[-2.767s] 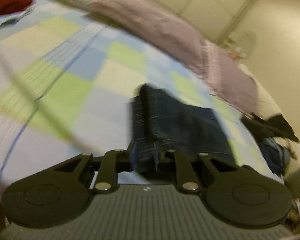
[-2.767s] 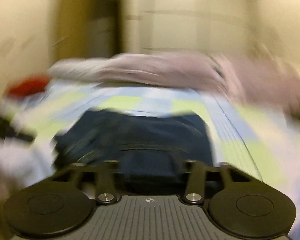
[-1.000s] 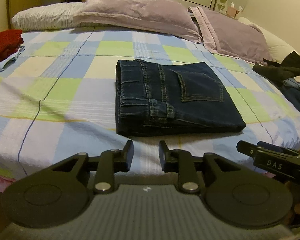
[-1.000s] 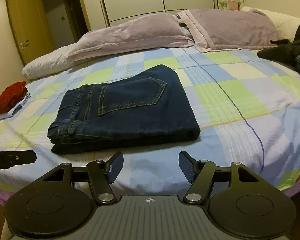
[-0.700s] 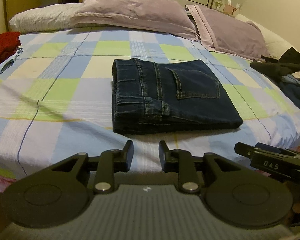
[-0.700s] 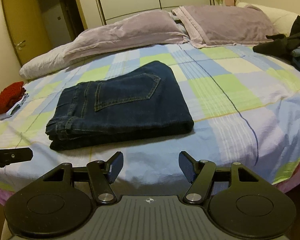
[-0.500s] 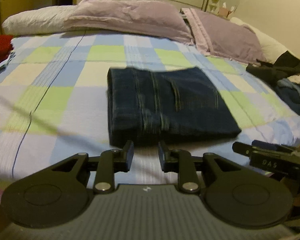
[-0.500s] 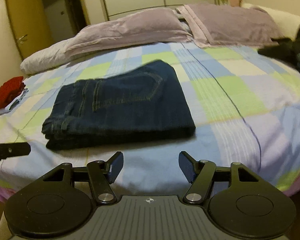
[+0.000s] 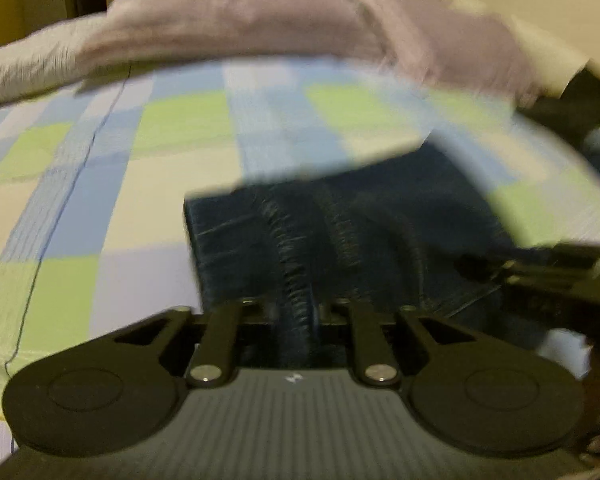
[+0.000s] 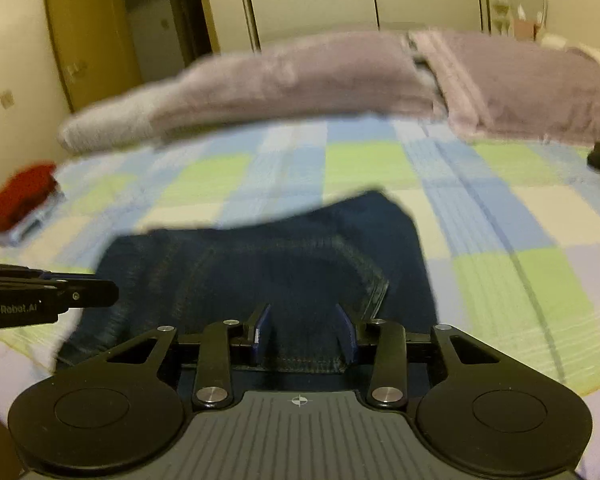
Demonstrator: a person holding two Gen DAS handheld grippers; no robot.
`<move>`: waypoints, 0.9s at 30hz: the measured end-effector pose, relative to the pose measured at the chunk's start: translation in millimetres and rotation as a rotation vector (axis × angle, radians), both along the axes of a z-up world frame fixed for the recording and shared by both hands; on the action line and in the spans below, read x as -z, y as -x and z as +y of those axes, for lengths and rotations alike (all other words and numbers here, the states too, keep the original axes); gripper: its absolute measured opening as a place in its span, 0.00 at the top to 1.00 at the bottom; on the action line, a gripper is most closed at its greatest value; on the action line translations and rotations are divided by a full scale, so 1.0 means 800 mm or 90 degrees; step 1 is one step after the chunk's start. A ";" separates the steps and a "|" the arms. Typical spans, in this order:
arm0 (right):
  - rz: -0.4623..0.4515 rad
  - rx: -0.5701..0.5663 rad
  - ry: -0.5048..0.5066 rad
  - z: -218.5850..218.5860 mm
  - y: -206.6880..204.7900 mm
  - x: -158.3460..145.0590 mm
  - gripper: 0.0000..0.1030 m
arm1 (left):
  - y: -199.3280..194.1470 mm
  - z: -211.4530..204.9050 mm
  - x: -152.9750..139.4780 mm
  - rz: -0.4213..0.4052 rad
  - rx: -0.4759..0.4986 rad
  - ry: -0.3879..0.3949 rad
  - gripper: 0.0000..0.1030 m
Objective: Fold clothes
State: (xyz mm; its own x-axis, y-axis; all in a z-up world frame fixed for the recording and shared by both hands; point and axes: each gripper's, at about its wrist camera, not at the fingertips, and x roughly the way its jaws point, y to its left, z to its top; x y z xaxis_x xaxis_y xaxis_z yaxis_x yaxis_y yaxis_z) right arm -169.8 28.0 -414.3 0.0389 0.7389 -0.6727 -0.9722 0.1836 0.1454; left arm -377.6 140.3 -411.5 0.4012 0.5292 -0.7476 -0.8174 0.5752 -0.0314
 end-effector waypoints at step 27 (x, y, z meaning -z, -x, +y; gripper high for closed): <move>-0.045 0.042 -0.041 -0.008 -0.052 -0.056 0.62 | 0.048 0.047 -0.064 -0.143 0.021 -0.027 0.91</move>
State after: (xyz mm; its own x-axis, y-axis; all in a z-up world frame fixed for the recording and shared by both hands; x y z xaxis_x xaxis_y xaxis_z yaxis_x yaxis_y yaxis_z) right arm -128.6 21.3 -369.6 0.1344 0.7746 -0.6180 -0.9666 0.2398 0.0904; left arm -416.4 177.9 -360.5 0.5720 0.5424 -0.6153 -0.7738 0.6056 -0.1856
